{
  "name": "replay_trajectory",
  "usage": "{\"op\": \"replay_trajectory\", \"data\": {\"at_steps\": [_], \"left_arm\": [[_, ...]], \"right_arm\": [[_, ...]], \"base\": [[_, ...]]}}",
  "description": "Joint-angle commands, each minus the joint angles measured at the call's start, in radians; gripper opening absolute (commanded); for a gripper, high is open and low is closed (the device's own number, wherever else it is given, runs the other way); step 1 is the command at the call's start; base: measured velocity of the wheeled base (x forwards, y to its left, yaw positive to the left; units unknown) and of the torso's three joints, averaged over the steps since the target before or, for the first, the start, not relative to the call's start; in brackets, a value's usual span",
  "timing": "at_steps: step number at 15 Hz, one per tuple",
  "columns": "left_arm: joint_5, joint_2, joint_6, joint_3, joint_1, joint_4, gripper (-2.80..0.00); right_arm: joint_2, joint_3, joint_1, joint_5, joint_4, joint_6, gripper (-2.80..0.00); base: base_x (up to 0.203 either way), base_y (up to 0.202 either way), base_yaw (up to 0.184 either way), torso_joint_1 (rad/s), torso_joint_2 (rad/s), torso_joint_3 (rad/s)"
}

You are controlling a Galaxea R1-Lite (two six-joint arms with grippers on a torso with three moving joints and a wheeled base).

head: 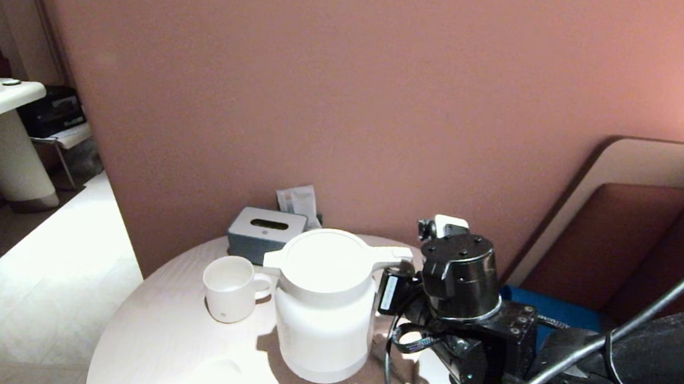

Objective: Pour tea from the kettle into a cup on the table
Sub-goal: Put down the kettle on the table

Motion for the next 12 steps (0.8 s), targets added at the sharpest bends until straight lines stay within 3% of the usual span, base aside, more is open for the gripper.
{"op": "replay_trajectory", "data": {"at_steps": [1, 12], "left_arm": [[0.000, 0.001, 0.000, 0.000, 0.001, 0.000, -2.80], [0.000, 0.001, 0.000, 0.000, 0.001, 0.000, -2.80]], "right_arm": [[-0.017, 0.045, -0.026, 0.004, -0.018, 0.003, -2.80], [-0.174, 0.359, -0.273, 0.153, -0.177, -0.046, -2.80]], "base": [[0.000, 0.000, 0.000, 0.000, 0.00, 0.000], [0.000, 0.000, 0.000, 0.000, 0.00, 0.000]]}}
